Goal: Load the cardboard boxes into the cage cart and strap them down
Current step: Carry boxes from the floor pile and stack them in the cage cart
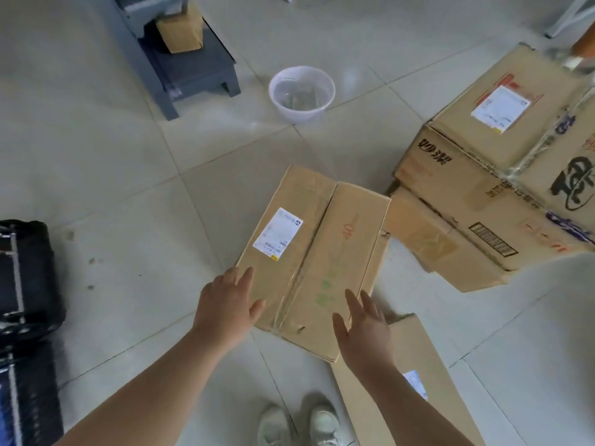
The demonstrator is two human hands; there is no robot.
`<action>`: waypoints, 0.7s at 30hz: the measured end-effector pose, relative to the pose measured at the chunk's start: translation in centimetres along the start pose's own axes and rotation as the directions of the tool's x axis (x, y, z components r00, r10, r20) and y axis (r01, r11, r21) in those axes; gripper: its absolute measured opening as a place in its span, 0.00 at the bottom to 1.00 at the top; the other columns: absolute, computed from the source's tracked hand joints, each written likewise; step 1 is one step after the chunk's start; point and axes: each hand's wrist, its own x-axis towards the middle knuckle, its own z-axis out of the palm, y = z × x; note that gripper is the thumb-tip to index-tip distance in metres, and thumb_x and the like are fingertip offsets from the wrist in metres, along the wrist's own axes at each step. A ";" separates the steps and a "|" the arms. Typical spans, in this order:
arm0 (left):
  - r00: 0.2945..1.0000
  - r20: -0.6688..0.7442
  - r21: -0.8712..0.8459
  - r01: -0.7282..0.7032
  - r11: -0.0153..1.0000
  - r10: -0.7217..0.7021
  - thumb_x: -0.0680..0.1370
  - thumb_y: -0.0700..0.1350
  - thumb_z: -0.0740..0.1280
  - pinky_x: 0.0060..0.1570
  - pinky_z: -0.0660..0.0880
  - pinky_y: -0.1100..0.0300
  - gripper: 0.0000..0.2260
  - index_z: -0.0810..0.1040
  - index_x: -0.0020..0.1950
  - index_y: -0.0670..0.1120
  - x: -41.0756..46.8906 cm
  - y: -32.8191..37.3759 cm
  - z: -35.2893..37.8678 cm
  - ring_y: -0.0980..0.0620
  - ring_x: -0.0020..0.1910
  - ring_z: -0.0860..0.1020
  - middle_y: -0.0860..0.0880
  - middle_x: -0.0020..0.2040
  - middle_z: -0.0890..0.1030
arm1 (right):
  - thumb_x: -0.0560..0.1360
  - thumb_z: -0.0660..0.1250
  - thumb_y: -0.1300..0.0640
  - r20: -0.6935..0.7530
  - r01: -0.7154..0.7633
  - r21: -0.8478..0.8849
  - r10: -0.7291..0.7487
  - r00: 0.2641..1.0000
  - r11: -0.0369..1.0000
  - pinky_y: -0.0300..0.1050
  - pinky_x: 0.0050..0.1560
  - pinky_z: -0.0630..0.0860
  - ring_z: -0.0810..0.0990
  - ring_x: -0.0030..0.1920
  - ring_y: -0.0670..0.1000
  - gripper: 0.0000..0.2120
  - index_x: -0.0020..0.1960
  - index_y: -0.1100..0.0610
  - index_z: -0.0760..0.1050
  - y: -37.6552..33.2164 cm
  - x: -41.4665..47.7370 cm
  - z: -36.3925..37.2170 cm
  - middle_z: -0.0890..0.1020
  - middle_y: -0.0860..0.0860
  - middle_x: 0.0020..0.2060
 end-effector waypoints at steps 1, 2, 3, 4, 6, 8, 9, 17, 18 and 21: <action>1.000 0.011 -0.004 0.003 1.000 -0.003 0.75 0.58 0.65 0.56 0.72 0.49 0.30 0.67 0.72 0.44 0.9 -0.3 1.5 0.39 0.59 0.75 0.39 0.67 0.72 | 0.78 0.60 0.48 0.017 -0.014 -0.002 0.014 1.000 1.000 0.50 0.69 0.62 0.61 0.73 0.58 0.26 0.74 0.52 0.62 0.4 0.9 1.3 0.62 0.59 0.73; 0.999 0.026 -0.006 0.019 1.000 -0.019 0.75 0.58 0.65 0.58 0.71 0.48 0.31 0.66 0.74 0.44 1.7 -0.7 2.8 0.39 0.61 0.74 0.38 0.69 0.69 | 0.79 0.58 0.47 0.024 -0.028 -0.001 0.028 0.999 1.000 0.49 0.70 0.60 0.59 0.74 0.57 0.26 0.75 0.51 0.58 0.8 1.7 2.6 0.59 0.58 0.75; 0.998 0.045 -0.009 0.044 0.999 -0.043 0.76 0.59 0.64 0.61 0.69 0.48 0.32 0.63 0.75 0.46 2.5 -1.0 4.2 0.39 0.64 0.71 0.38 0.71 0.66 | 0.79 0.57 0.46 0.033 -0.044 -0.002 0.044 0.999 0.999 0.49 0.71 0.59 0.57 0.75 0.57 0.27 0.76 0.50 0.56 1.3 2.4 4.0 0.56 0.58 0.76; 0.995 0.066 -0.006 0.069 0.998 -0.068 0.76 0.60 0.62 0.63 0.66 0.48 0.33 0.59 0.76 0.47 3.1 -1.3 5.2 0.39 0.67 0.68 0.39 0.73 0.62 | 0.79 0.56 0.46 0.041 -0.057 -0.006 0.057 0.998 0.998 0.49 0.71 0.58 0.55 0.75 0.57 0.28 0.77 0.49 0.53 1.5 2.9 5.0 0.54 0.57 0.76; 0.990 0.093 0.002 0.105 0.994 -0.105 0.77 0.63 0.59 0.66 0.64 0.49 0.34 0.54 0.77 0.49 4.3 -1.8 7.1 0.40 0.69 0.64 0.40 0.74 0.58 | 0.79 0.56 0.45 0.042 -0.068 -0.014 0.069 0.997 0.998 0.50 0.72 0.56 0.53 0.75 0.58 0.29 0.77 0.48 0.51 2.2 3.8 6.9 0.51 0.58 0.76; 0.984 0.110 -0.037 0.144 0.989 -0.139 0.76 0.63 0.60 0.66 0.64 0.48 0.35 0.53 0.77 0.50 5.5 -2.3 8.9 0.40 0.69 0.63 0.40 0.73 0.56 | 0.79 0.57 0.45 0.030 -0.087 -0.013 0.087 0.996 0.996 0.50 0.73 0.56 0.51 0.75 0.59 0.30 0.77 0.48 0.51 2.9 4.7 8.8 0.49 0.59 0.76; 0.979 0.130 -0.058 0.164 0.985 -0.156 0.76 0.64 0.60 0.66 0.64 0.48 0.35 0.52 0.77 0.51 6.0 -2.5 9.7 0.40 0.69 0.62 0.40 0.73 0.55 | 0.79 0.57 0.45 0.028 -0.108 -0.014 0.108 0.994 0.994 0.51 0.73 0.56 0.50 0.75 0.60 0.30 0.77 0.47 0.50 3.3 5.0 9.6 0.48 0.60 0.76; 0.948 0.231 -0.225 0.269 0.936 -0.217 0.70 0.67 0.65 0.59 0.70 0.45 0.44 0.40 0.75 0.62 8.2 -3.9 12.4 0.40 0.63 0.66 0.42 0.69 0.59 | 0.77 0.60 0.42 0.054 -0.228 0.235 0.221 0.974 0.945 0.53 0.61 0.72 0.68 0.66 0.63 0.35 0.75 0.37 0.42 3.9 5.9 12.7 0.53 0.60 0.71; 0.950 0.230 -0.234 0.264 0.936 -0.211 0.69 0.68 0.66 0.58 0.71 0.46 0.44 0.40 0.75 0.62 8.2 -4.0 12.4 0.40 0.61 0.67 0.42 0.67 0.60 | 0.76 0.61 0.42 0.038 -0.221 0.252 0.219 0.975 0.942 0.54 0.61 0.73 0.69 0.65 0.62 0.36 0.76 0.38 0.43 3.8 5.9 12.8 0.55 0.60 0.70; 0.961 0.199 -0.264 0.244 0.933 -0.195 0.67 0.68 0.68 0.59 0.71 0.47 0.46 0.42 0.76 0.62 8.2 -4.0 12.1 0.40 0.61 0.68 0.41 0.66 0.62 | 0.74 0.64 0.42 0.003 -0.222 0.284 0.231 0.973 0.933 0.56 0.62 0.72 0.68 0.65 0.63 0.37 0.76 0.39 0.47 3.6 6.1 12.6 0.57 0.61 0.69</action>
